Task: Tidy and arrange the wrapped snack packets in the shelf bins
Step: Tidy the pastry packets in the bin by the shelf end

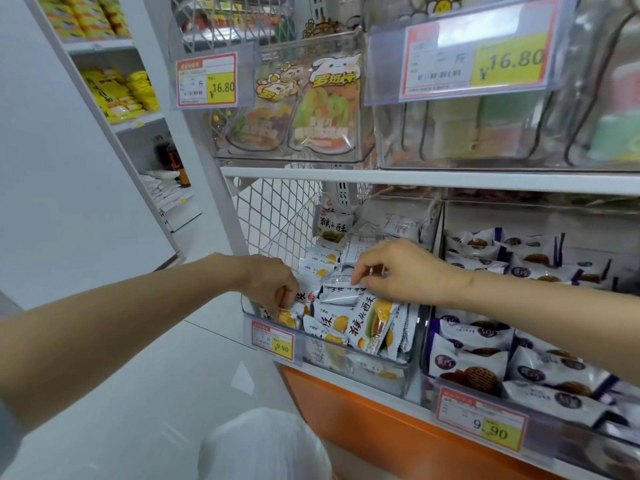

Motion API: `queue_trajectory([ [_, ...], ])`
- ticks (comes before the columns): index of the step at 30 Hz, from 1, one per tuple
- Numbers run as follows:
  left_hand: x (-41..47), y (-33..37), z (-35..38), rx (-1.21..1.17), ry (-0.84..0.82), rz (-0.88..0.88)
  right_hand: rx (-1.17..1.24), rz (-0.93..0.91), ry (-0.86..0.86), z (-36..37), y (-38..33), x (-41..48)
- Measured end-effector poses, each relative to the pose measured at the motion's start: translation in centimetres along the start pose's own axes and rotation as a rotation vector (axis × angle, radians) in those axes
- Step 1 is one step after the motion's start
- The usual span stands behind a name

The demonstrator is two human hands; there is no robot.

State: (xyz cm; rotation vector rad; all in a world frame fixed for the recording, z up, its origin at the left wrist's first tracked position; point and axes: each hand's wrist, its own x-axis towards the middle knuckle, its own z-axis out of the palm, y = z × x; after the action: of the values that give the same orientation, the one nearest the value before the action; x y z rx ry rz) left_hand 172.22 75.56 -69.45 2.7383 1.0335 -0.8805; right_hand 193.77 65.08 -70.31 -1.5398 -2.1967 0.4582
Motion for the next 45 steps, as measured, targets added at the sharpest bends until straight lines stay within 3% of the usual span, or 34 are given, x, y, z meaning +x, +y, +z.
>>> queue_trajectory([
  [7,0.2,-0.5,0.4,0.082,0.005,0.02,-0.331,-0.034,-0.096,3.8,-1.2,7.1],
  [12,1.0,-0.9,0.9,0.197,0.045,0.038,-0.56,0.083,-0.235,6.6,-0.6,10.4],
  [22,1.5,-0.7,1.7,0.245,0.11,0.099,-0.5,0.164,-0.305,7.5,-1.5,11.4],
  [29,1.4,-1.2,1.6,0.265,0.17,0.081,-0.313,0.148,-0.139,5.9,-1.7,11.7],
  [32,1.8,-1.0,1.8,0.276,0.158,0.067,-0.27,0.115,-0.147,5.8,-1.9,11.8],
  [39,1.7,-0.6,0.2,0.117,-0.046,0.005,-0.051,0.149,-0.213,5.8,-0.2,11.3],
  [45,0.8,-1.0,-0.8,-0.01,0.078,-0.014,-0.165,0.09,-0.245,6.1,0.0,10.8],
])
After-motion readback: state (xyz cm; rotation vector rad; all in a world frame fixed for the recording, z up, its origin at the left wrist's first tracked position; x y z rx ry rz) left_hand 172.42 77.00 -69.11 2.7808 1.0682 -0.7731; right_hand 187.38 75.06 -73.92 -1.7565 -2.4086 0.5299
